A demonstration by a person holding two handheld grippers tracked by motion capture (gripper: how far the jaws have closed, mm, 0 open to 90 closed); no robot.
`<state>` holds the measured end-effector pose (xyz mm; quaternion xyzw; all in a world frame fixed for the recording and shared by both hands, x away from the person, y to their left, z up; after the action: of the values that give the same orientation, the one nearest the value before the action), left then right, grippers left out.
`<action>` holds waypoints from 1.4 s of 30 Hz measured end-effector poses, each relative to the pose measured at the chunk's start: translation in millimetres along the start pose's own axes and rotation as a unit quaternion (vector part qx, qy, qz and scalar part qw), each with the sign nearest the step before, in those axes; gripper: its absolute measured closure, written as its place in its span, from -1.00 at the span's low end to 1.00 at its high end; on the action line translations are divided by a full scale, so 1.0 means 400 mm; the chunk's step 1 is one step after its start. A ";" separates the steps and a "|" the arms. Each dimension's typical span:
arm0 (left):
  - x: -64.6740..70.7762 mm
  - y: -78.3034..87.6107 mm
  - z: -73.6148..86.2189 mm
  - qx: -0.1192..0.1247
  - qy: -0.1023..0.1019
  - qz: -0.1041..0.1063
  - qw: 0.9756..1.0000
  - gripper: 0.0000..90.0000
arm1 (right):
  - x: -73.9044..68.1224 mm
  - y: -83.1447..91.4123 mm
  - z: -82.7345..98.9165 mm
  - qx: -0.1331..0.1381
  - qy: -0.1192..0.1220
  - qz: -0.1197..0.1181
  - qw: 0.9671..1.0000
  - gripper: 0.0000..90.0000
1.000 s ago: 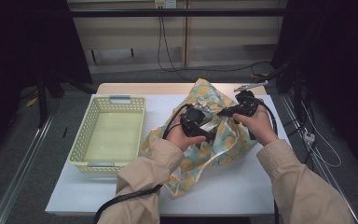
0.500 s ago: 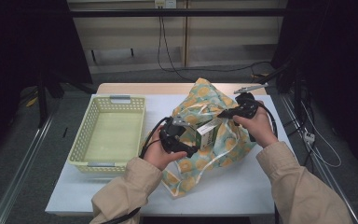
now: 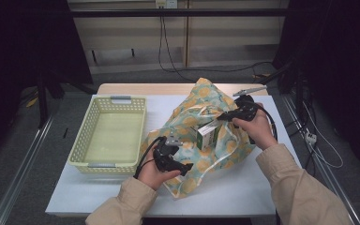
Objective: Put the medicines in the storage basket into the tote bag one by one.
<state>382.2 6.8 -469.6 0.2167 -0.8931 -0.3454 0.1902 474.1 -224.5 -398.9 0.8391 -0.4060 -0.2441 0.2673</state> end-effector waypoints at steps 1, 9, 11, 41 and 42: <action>-0.002 -0.003 0.007 0.002 0.005 0.008 1.000 -0.74 | -0.002 -0.002 0.001 -0.002 0.001 0.000 1.000 1.00; 0.000 0.012 0.038 0.002 0.010 -0.009 1.000 -0.78 | -0.009 -0.007 0.002 -0.005 0.004 0.000 1.000 1.00; 0.000 0.009 0.047 -0.005 0.011 -0.010 1.000 -0.78 | -0.009 -0.006 0.001 -0.005 0.005 0.002 1.000 1.00; -0.019 -0.043 0.011 0.009 0.079 -0.019 0.997 1.00 | 0.011 0.011 -0.006 -0.004 0.002 0.004 1.000 1.00; -0.019 -0.042 0.006 0.007 0.080 -0.019 0.997 1.00 | 0.011 0.012 -0.006 -0.004 0.002 0.004 1.000 1.00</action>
<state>391.7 0.9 -484.4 0.2621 -0.8730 -0.3242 0.2531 475.4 -229.9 -394.9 0.8370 -0.4079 -0.2427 0.2723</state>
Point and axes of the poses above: each handheld gripper's, and its own axes: y roughly backward along the jaws, z roughly out of its underside, x roughly to its right, the point moved 5 cm from there along -y, roughly forward along the jaws, and after that the axes turned 6 degrees about z, right-handed, at the moved point
